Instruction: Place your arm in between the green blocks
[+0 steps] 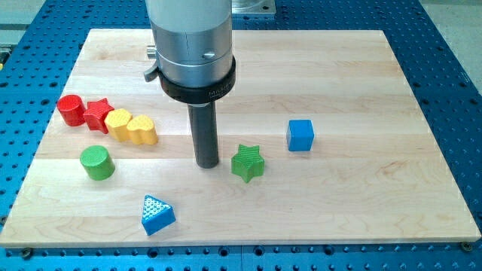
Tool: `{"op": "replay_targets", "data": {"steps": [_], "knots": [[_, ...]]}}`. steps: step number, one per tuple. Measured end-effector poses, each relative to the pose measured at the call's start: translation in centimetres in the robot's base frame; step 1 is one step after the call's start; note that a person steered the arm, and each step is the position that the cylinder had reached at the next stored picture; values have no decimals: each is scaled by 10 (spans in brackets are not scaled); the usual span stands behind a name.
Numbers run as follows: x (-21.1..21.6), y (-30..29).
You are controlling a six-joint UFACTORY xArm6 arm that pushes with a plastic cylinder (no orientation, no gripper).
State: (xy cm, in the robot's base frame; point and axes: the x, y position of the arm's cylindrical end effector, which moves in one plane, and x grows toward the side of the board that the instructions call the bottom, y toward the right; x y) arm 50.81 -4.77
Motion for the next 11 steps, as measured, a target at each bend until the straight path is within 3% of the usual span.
{"op": "replay_targets", "data": {"steps": [2, 8, 11], "knots": [[-2, -34], [-2, -35], [19, -62]]}}
